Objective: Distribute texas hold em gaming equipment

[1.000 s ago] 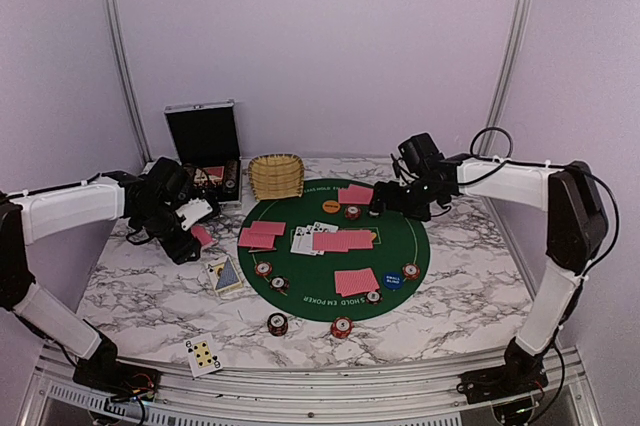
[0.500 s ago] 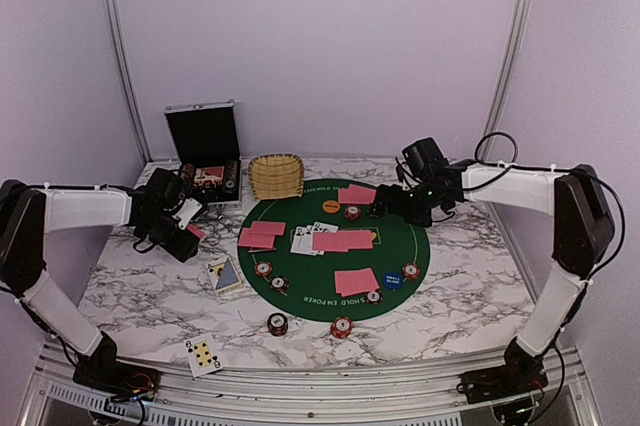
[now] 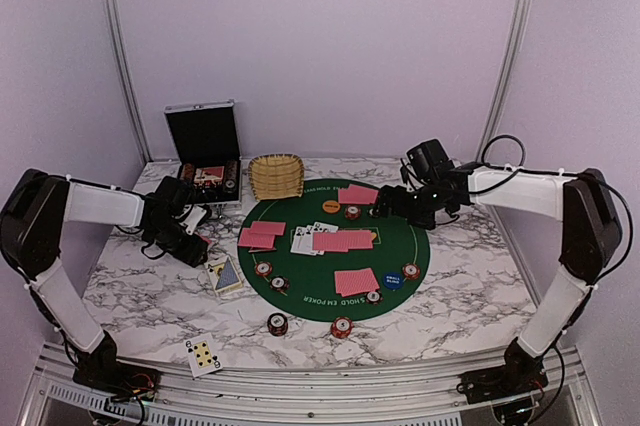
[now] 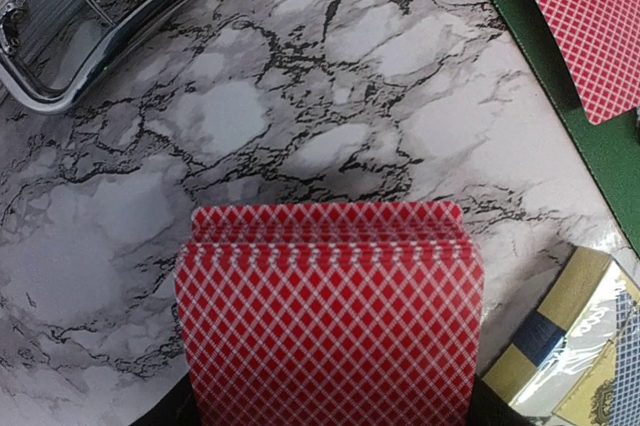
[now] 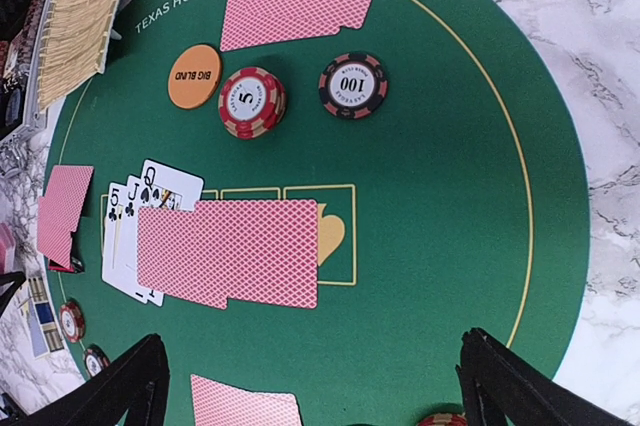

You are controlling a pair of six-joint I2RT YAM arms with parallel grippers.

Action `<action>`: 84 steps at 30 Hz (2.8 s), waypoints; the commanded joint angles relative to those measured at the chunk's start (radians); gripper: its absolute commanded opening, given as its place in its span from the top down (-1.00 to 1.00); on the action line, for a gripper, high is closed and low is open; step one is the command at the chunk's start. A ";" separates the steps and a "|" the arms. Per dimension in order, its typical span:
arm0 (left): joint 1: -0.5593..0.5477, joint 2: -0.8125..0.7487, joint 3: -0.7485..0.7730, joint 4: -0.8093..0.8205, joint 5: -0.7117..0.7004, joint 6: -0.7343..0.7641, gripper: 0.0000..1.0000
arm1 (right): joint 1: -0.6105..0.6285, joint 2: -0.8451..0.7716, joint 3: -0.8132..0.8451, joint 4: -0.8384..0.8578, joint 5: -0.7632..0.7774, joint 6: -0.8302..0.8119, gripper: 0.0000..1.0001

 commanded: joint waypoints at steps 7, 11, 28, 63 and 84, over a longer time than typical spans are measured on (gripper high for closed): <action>0.001 0.015 -0.022 0.003 0.073 -0.046 0.32 | 0.010 -0.041 -0.002 -0.005 0.014 0.013 -0.98; 0.002 0.007 -0.034 0.003 0.064 -0.046 0.06 | 0.010 -0.044 -0.002 -0.008 0.017 0.014 -0.98; 0.034 -0.004 -0.016 -0.023 0.057 -0.052 -0.97 | 0.010 -0.059 0.012 -0.024 0.025 0.014 -0.98; 0.279 -0.308 -0.233 0.714 0.156 -0.030 -0.98 | -0.095 -0.519 -0.644 0.816 0.951 -0.342 -0.98; 0.301 -0.211 -0.618 1.443 0.073 -0.097 -0.98 | -0.215 -0.191 -1.033 1.922 0.922 -0.718 -0.98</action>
